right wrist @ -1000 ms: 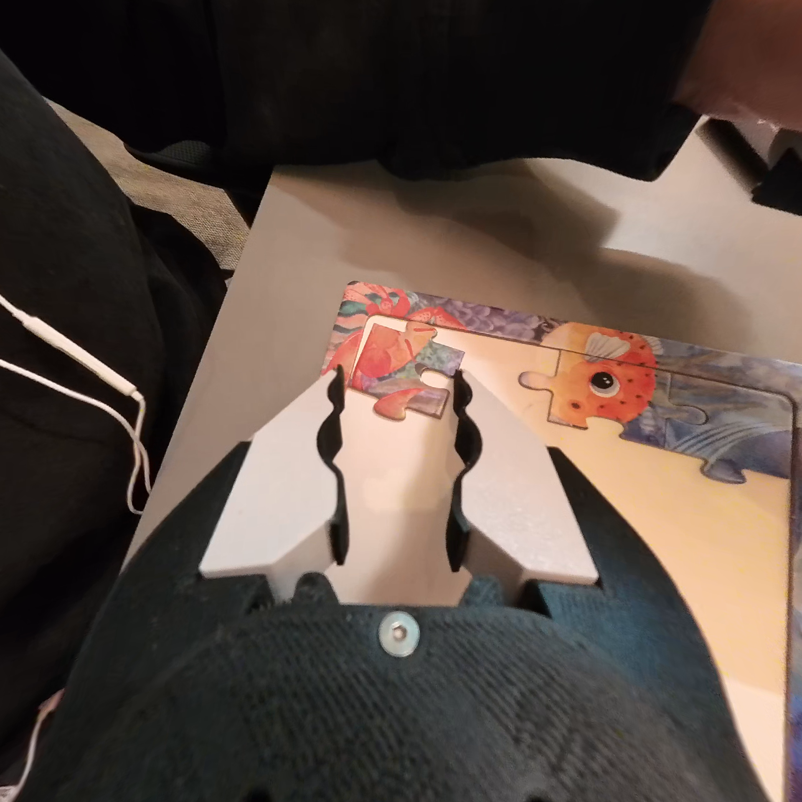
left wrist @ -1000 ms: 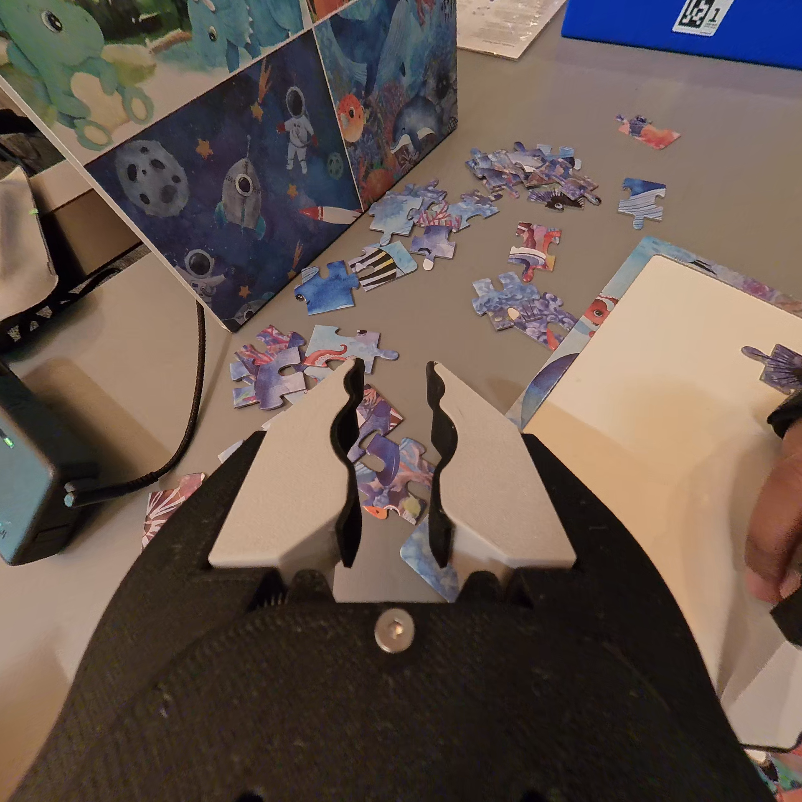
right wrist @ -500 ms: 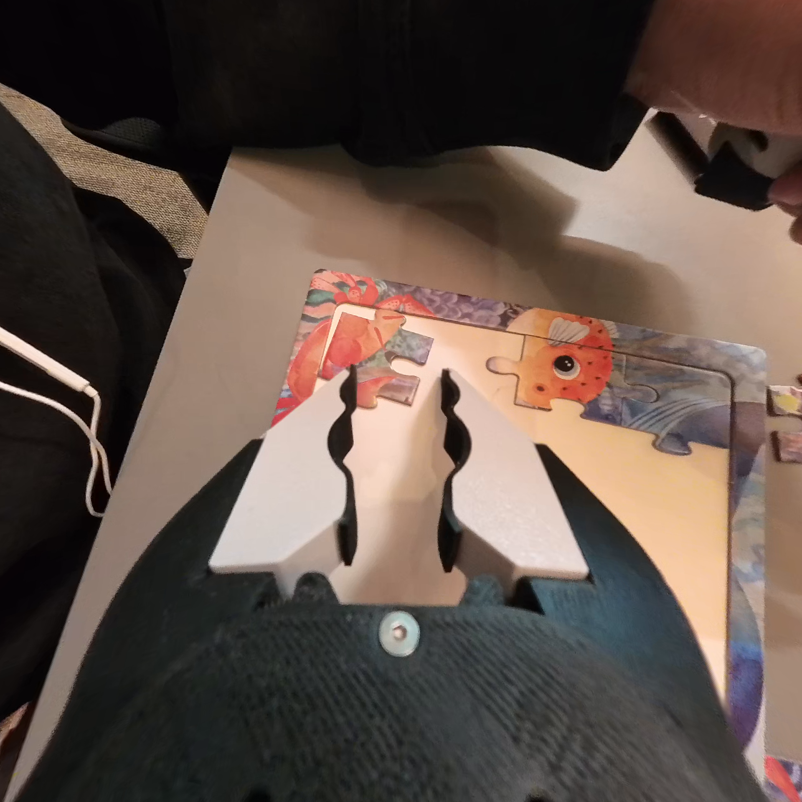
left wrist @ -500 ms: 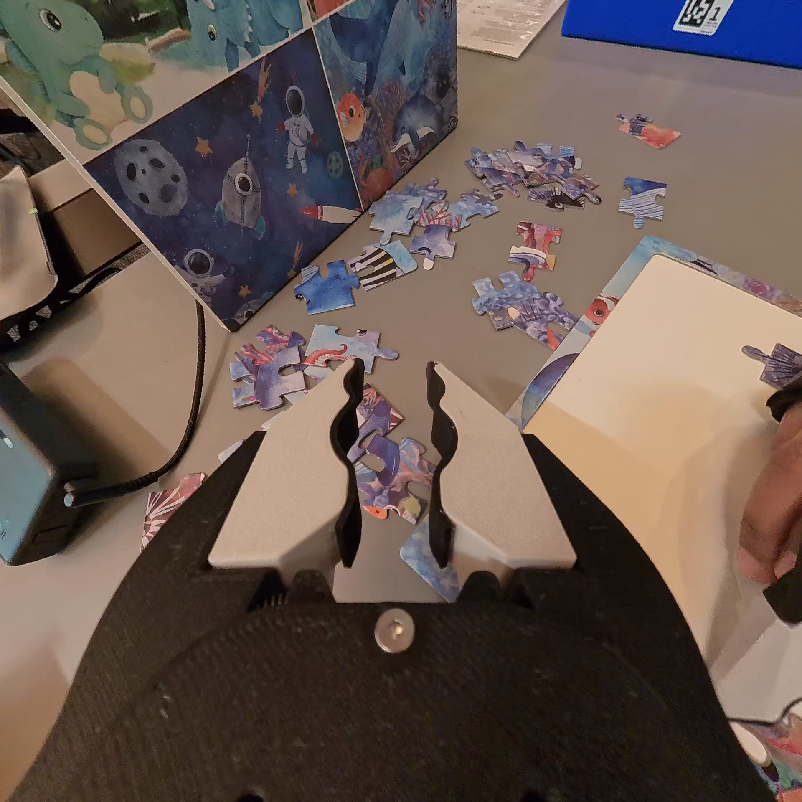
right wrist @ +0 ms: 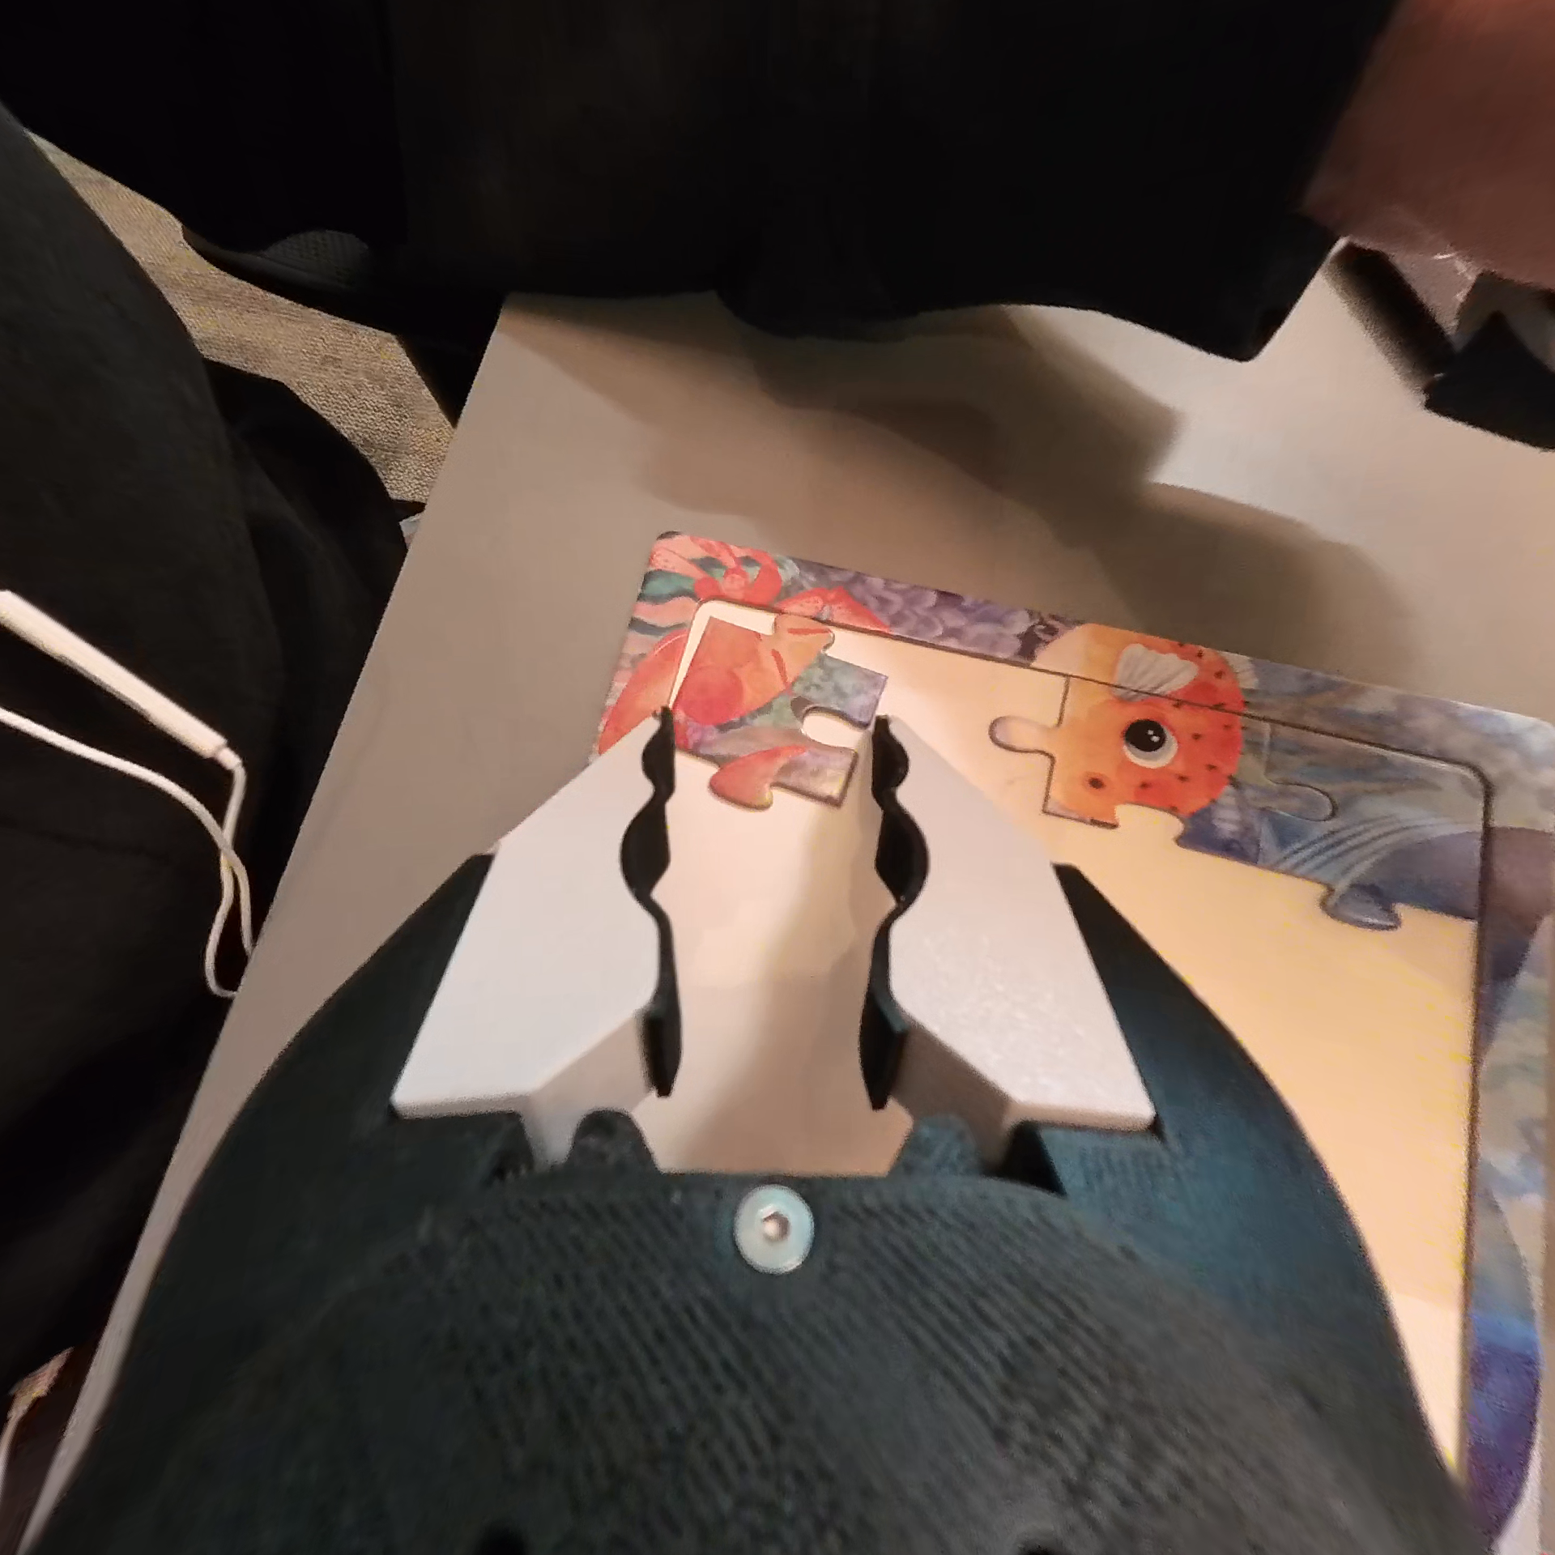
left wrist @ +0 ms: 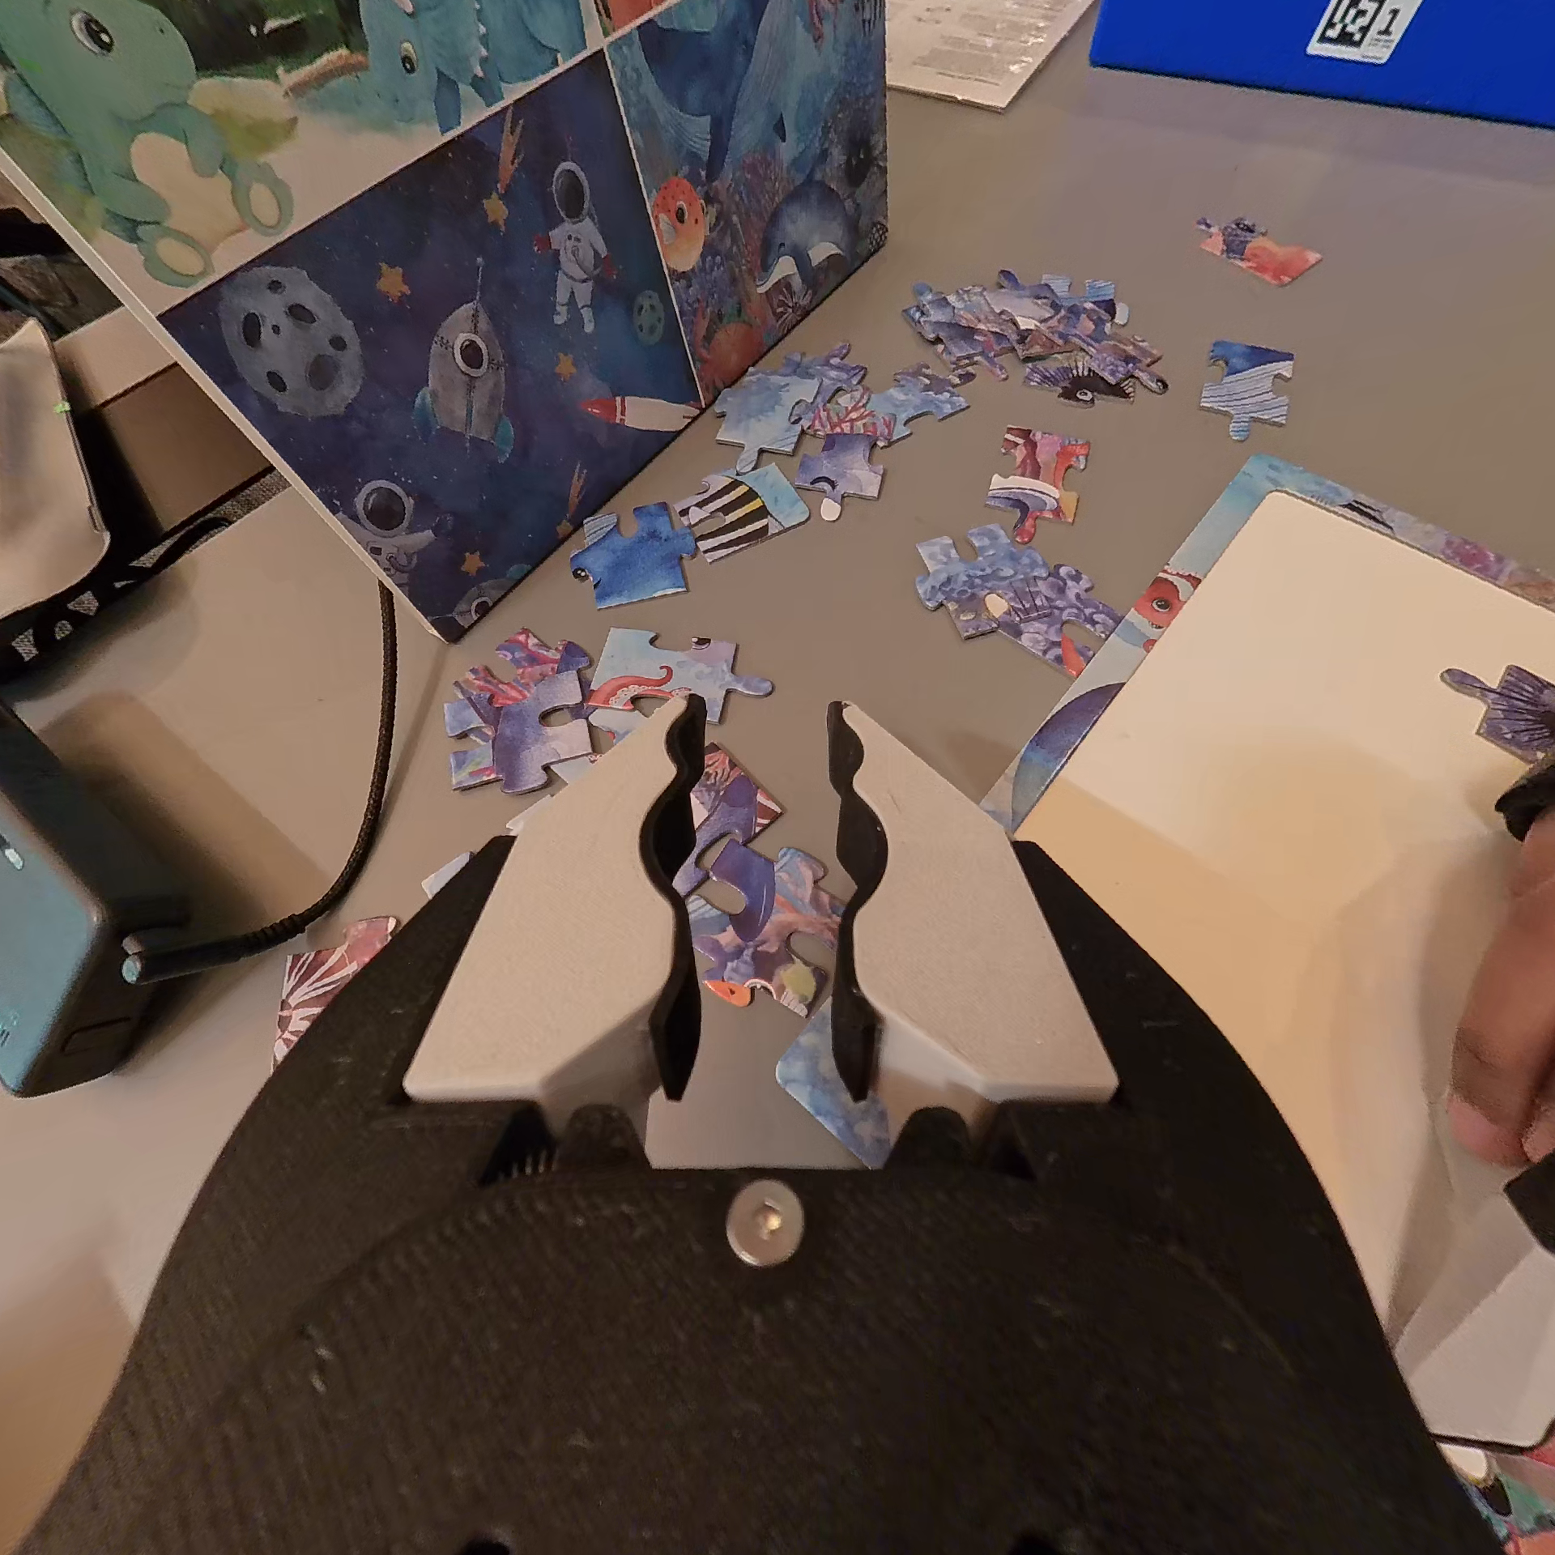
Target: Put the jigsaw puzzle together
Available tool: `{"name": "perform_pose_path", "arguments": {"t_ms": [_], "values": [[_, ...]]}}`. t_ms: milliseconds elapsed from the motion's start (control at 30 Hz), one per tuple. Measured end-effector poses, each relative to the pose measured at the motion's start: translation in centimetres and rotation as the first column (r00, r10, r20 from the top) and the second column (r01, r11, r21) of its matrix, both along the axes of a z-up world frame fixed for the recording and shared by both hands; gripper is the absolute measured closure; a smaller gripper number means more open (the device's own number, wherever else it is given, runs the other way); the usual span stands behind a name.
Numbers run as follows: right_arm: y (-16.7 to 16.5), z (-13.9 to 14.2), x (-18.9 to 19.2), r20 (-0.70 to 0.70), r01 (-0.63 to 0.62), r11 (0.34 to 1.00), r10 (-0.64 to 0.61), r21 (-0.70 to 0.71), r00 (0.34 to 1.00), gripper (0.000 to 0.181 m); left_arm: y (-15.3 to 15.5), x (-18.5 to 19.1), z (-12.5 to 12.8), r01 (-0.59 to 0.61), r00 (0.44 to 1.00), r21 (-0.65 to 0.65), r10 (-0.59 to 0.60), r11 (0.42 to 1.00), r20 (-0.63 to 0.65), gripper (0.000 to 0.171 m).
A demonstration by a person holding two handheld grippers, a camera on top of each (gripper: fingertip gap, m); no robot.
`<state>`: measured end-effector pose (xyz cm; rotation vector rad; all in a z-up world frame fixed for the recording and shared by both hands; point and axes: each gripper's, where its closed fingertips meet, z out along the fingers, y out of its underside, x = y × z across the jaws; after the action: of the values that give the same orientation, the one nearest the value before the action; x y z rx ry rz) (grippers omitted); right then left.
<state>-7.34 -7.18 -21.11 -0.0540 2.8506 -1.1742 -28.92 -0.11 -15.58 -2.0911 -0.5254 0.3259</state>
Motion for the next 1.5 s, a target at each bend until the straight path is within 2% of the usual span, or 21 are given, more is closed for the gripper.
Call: {"name": "perform_pose_path", "arguments": {"t_ms": [100, 133, 200, 333, 467, 833, 933, 1133, 1367, 1500], "values": [[0.0, 0.0, 0.0, -0.003, -0.003, 1.000, 0.003, -0.004, 1.000, 0.136, 0.0, 0.0, 0.0, 0.000, 1.000, -0.001, 0.000, 1.000, 0.001, 0.145], [0.0, 0.0, -0.1, -0.002, -0.002, 1.000, 0.002, -0.005, 1.000, 0.141, 0.0, 0.0, 0.0, 0.000, 1.000, -0.001, 0.000, 1.000, 0.001, 0.145], [0.1, 0.1, 0.1, 0.015, -0.008, 1.000, 0.008, -0.006, 1.000, 0.161, 0.0, 0.0, -0.1, 0.000, 1.000, -0.001, 0.000, 1.000, 0.001, 0.145], [0.2, 0.2, -0.3, -0.009, -0.001, 1.000, 0.001, -0.004, 1.000, 0.181, 0.0, 0.0, 0.0, -0.001, 1.000, -0.001, 0.001, 1.000, 0.000, 0.145], [0.8, 0.2, -1.0, -0.029, 0.020, 1.000, -0.020, 0.014, 0.999, 0.179, 0.0, 0.0, 0.0, -0.001, 1.000, 0.001, 0.001, 1.000, 0.000, 0.145], [1.3, 0.4, -0.3, -0.025, -0.011, 1.000, 0.012, 0.028, 1.000, 0.155, -0.1, -0.1, 0.0, -0.003, 1.000, -0.001, 0.003, 1.000, -0.002, 0.144], [1.2, 0.1, 0.1, -0.008, -0.030, 0.999, 0.030, 0.028, 1.000, 0.142, -0.1, -0.1, -0.1, -0.002, 1.000, -0.002, 0.002, 1.000, -0.001, 0.144], [1.1, 0.0, -0.1, -0.057, -0.026, 0.999, 0.028, 0.032, 0.998, 0.144, -0.1, -0.1, 0.0, -0.003, 1.000, -0.003, 0.003, 1.000, -0.003, 0.144], [1.9, 0.1, -1.7, -0.084, 0.044, 0.998, -0.040, 0.045, 0.996, 0.148, -0.1, -0.1, 0.0, -0.003, 1.000, -0.003, 0.003, 1.000, -0.004, 0.144], [1.8, 0.5, -1.5, -0.062, 0.036, 0.999, -0.035, 0.021, 0.997, 0.145, -0.1, -0.1, 0.0, -0.003, 1.000, -0.004, 0.003, 1.000, -0.004, 0.144]]}}
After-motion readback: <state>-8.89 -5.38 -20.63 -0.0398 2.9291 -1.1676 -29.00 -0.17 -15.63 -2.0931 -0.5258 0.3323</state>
